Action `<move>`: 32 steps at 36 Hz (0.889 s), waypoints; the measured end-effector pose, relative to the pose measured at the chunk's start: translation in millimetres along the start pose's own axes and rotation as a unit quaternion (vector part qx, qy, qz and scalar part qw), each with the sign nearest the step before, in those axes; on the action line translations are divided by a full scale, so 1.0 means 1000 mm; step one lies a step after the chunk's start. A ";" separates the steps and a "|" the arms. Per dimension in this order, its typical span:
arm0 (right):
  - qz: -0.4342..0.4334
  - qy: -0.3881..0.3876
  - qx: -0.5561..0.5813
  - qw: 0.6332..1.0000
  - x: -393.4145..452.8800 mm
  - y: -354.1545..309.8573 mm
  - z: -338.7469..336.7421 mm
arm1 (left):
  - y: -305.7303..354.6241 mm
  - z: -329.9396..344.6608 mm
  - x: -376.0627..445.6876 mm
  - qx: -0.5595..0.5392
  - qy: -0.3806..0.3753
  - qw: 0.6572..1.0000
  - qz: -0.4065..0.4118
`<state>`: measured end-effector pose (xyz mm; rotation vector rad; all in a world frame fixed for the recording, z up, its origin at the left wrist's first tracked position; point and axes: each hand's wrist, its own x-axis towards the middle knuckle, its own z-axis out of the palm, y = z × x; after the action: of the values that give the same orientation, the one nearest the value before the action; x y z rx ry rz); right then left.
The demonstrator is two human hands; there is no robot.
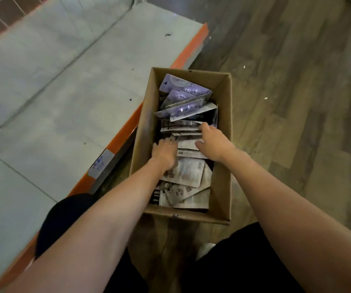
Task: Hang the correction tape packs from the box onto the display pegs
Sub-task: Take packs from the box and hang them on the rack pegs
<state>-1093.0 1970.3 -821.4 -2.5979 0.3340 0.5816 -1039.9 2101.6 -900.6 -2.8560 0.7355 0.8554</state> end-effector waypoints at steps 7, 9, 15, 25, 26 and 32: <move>0.007 0.008 0.021 1.000 0.004 0.000 -0.006 | -0.003 0.018 0.013 0.073 0.080 0.994 0.018; 0.010 0.011 0.026 1.000 0.001 0.003 -0.007 | -0.006 0.011 0.010 0.070 0.125 0.989 0.031; 0.018 -0.005 0.007 1.000 0.002 0.014 -0.007 | -0.017 -0.031 0.002 -0.151 0.233 0.951 0.135; -0.003 0.077 0.063 0.995 0.013 -0.003 -0.017 | -0.022 -0.092 -0.012 -0.343 0.294 0.881 0.140; 0.004 0.096 0.069 0.993 0.012 -0.004 -0.018 | -0.022 -0.090 -0.009 -0.335 0.304 0.885 0.113; 0.069 0.136 0.043 0.987 0.007 0.000 -0.024 | -0.016 -0.045 0.012 -0.279 0.164 0.946 -0.012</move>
<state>-1078.6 1958.2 -805.3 -2.5849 0.6168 0.2481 -1001.7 2101.7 -870.2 -3.5678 0.5447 0.6761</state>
